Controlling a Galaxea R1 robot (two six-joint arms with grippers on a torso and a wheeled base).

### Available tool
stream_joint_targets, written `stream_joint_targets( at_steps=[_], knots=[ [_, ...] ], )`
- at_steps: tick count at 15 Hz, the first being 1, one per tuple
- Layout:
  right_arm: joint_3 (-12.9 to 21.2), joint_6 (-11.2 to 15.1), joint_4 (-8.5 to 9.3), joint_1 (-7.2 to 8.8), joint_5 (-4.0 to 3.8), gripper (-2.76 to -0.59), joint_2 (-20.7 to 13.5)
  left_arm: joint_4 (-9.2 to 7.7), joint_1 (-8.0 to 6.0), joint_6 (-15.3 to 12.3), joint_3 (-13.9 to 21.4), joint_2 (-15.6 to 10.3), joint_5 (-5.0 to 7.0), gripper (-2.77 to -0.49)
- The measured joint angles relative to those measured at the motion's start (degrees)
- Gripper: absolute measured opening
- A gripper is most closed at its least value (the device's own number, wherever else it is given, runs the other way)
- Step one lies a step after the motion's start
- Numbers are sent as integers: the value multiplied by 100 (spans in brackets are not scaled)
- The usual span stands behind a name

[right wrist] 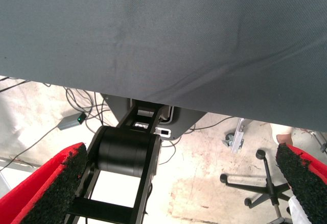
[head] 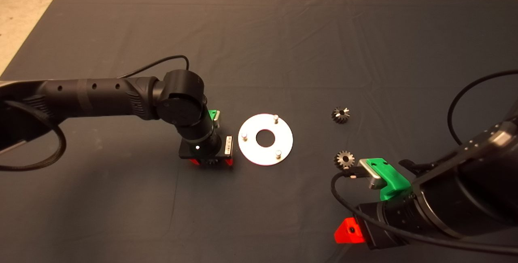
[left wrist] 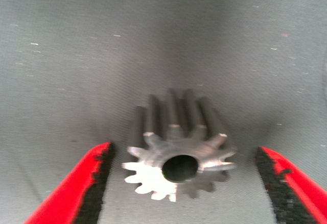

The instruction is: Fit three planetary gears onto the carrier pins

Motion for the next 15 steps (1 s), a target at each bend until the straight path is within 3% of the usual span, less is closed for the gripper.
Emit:
stream_joint_targets(
  at_steps=[3, 8, 15],
  knots=[
    [0, 2, 0, -1, -1, -60, 0, 0, 3, 0, 0, 60, -26, -147],
    [0, 2, 0, 2, 1, -60, 0, 2, -4, -4, -2, 77, -30, -173],
    [0, 0, 0, 0, 1, -60, 0, -33, -6, -56, -122, 77, -67, -175]
  ],
)
